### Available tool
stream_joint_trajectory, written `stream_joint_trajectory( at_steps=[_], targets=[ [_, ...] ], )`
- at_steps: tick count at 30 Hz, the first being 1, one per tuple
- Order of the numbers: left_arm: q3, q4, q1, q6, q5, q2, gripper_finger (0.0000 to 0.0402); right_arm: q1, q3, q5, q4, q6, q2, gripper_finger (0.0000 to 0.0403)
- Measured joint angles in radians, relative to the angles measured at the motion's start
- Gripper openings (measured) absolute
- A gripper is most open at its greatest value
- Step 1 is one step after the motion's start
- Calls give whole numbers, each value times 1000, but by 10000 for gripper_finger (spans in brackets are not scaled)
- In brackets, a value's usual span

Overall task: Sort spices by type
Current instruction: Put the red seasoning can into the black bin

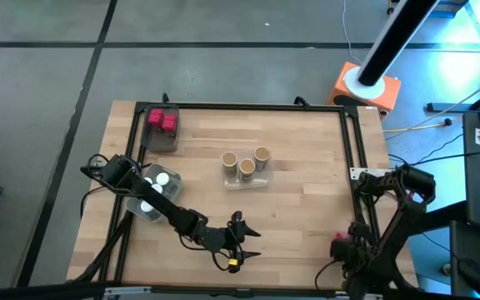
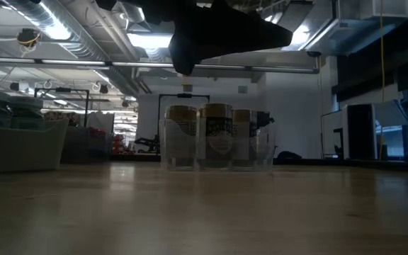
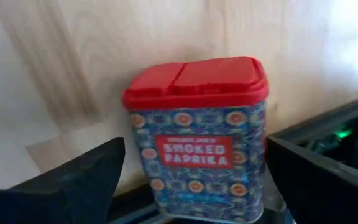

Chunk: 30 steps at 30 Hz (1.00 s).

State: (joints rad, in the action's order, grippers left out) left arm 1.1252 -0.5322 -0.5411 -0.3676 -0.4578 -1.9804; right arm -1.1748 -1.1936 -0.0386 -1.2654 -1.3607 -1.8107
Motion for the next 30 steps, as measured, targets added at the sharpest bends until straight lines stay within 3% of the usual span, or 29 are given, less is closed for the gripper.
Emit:
stream_joint_trajectory(
  at_steps=[12, 20, 26, 30],
  targets=[
    [0, 1, 0, 5, 0, 0, 266, 0, 127, -10, 117, 15, 3, 383],
    [0, 2, 0, 7, 0, 0, 266, -1, 135, -7, 123, 14, 3, 383],
    [0, 2, 0, 7, 0, 0, 266, -4, 141, 88, 149, 12, 5, 383],
    [0, 1, -6, 8, 0, 0, 266, 22, 141, 81, 156, 11, 5, 364]
  ],
)
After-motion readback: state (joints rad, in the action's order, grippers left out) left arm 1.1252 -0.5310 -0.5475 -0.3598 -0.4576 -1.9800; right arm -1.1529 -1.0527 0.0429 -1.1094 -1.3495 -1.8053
